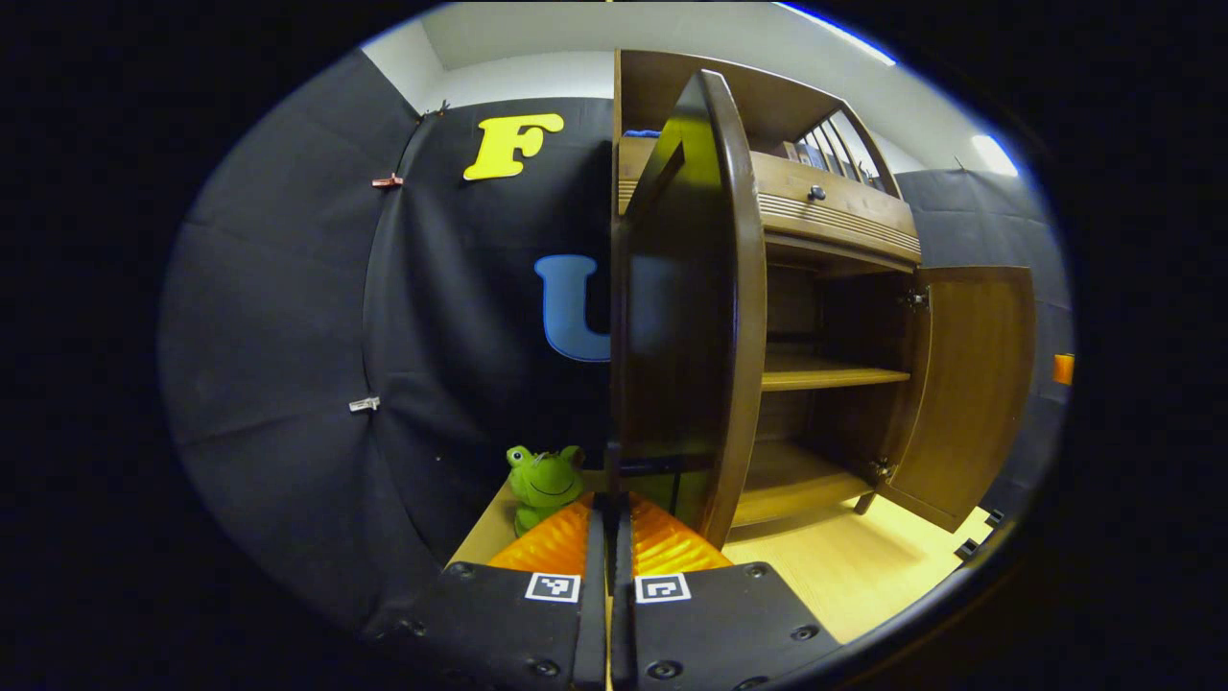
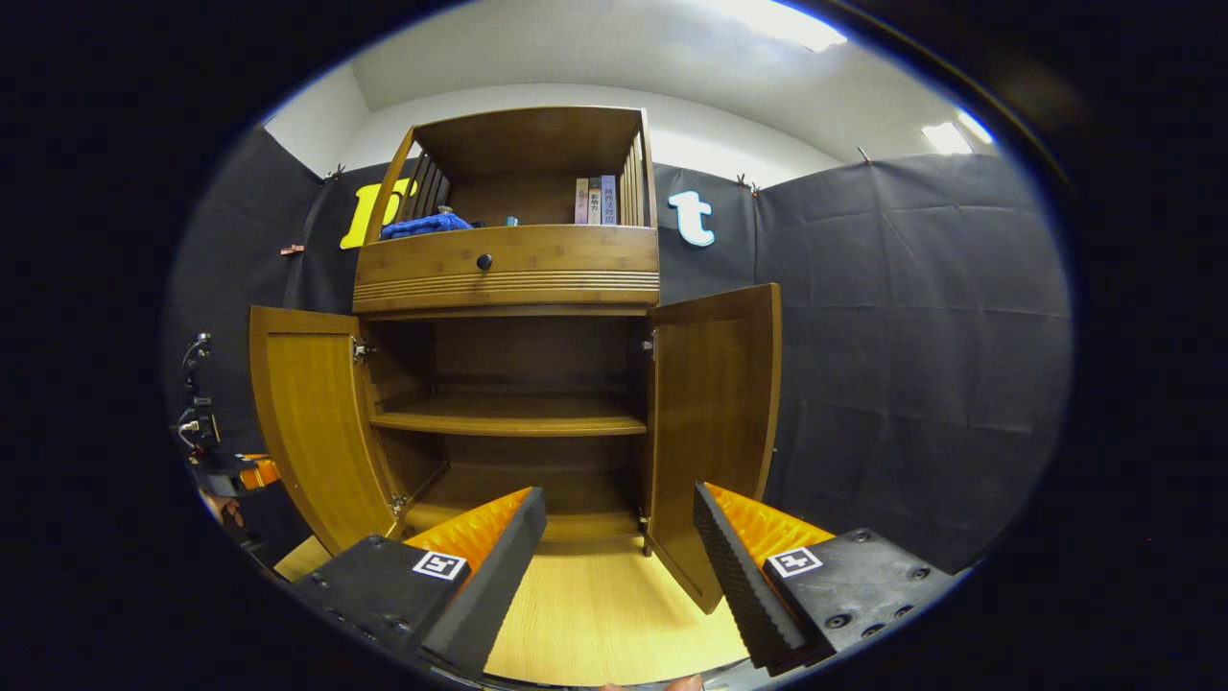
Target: Open the right door of the double-door shoe cabinet with the right hand, and open the left door with the left hand.
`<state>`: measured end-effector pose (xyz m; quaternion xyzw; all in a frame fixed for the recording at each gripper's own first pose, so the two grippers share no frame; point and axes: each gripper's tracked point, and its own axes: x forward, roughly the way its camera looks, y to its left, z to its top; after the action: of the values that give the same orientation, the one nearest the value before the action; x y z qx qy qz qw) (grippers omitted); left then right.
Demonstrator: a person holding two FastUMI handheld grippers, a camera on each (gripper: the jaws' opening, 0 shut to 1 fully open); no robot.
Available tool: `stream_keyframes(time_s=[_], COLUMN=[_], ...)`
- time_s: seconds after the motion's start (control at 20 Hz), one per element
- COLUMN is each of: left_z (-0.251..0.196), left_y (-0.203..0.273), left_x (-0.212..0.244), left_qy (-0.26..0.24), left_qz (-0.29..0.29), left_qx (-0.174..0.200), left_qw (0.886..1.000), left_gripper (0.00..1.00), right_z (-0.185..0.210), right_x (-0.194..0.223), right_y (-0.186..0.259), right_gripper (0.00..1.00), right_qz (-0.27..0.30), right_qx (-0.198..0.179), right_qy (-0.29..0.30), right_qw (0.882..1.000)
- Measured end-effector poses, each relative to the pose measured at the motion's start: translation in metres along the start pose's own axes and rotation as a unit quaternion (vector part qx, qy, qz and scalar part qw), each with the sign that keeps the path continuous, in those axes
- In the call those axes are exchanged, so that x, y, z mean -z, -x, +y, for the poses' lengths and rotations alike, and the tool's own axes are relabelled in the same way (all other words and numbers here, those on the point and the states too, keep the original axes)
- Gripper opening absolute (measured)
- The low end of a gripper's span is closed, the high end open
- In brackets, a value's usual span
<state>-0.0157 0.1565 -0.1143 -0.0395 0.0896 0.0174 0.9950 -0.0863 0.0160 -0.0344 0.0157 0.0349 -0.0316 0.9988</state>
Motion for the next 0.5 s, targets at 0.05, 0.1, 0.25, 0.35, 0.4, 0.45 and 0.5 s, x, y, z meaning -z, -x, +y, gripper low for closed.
stream_keyframes(time_s=[0.05, 0.1, 0.25, 0.35, 0.4, 0.45, 0.5], left_z=[0.000, 0.001, 0.006, 0.017, 0.019, 0.018, 0.018], left_y=[0.002, 0.004, 0.013, 0.023, 0.029, 0.035, 0.041], left_x=[-0.002, -0.004, -0.009, -0.009, -0.010, -0.011, -0.012], left_qy=[0.000, 0.003, -0.004, -0.020, -0.021, -0.019, -0.017], left_qz=[-0.003, -0.006, -0.017, -0.022, -0.024, -0.025, -0.025], left_qx=[-0.001, -0.004, -0.024, -0.046, -0.050, -0.052, -0.054], left_qw=[1.000, 1.000, 1.000, 0.999, 0.998, 0.998, 0.998], left_gripper=[0.07, 0.02, 0.21, 0.44, 0.55, 0.66, 0.77], right_z=[0.000, 0.001, 0.001, 0.001, 0.000, 0.000, 0.000], right_x=[0.000, 0.001, -0.001, 0.000, 0.002, 0.003, 0.003], right_y=[0.001, 0.001, 0.005, 0.007, 0.007, 0.006, 0.006], right_gripper=[0.98, 0.98, 0.98, 0.98, 0.98, 0.98, 0.98], right_qz=[-0.001, 0.000, -0.005, -0.008, -0.007, -0.006, -0.007], right_qx=[0.000, -0.002, -0.006, -0.009, -0.011, -0.014, -0.017], right_qy=[0.003, 0.006, 0.007, 0.008, 0.009, 0.009, 0.007], right_qw=[1.000, 1.000, 1.000, 1.000, 1.000, 1.000, 1.000])
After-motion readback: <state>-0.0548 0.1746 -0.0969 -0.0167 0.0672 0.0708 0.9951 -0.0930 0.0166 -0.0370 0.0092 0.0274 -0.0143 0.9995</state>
